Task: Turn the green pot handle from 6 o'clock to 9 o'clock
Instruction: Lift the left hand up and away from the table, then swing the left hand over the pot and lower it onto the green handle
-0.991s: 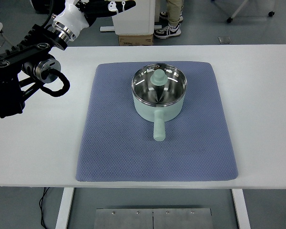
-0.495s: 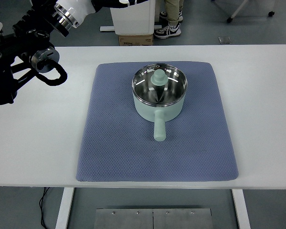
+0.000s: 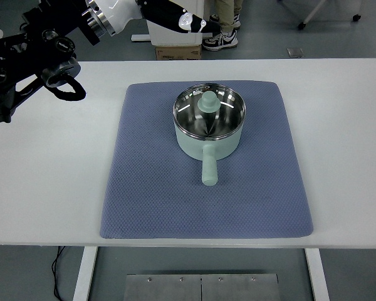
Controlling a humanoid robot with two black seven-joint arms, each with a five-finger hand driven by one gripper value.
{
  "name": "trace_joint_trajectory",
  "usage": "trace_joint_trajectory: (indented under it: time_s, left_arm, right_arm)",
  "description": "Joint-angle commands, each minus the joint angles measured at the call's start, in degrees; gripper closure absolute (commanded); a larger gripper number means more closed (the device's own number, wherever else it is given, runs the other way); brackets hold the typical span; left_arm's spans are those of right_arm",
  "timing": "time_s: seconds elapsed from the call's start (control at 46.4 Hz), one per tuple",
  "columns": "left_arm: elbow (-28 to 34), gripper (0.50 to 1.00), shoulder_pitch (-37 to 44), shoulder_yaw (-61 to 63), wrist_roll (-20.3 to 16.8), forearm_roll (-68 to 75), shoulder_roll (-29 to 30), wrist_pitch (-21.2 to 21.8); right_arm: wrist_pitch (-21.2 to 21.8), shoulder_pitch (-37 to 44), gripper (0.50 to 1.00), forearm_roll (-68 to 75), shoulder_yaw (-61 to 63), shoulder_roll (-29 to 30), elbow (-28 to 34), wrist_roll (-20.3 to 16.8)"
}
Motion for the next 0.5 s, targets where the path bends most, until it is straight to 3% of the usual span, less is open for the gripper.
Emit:
trace_joint_trajectory:
  time_s: [0.0,0.474]
  left_arm:
    - [0.1,0.500,-1.3,0.1,0.0,2.2,-0.2,-1.3]
    - [-2.9,0.500,-5.4,0.1,0.0,14.0,-1.3,-8.5]
  right_arm:
    - [0.0,0.0,0.500,0.0,0.0,0.0,0.0,0.0]
    - [0.0,0.0,0.500,0.0,0.0,0.0,0.0,0.0]
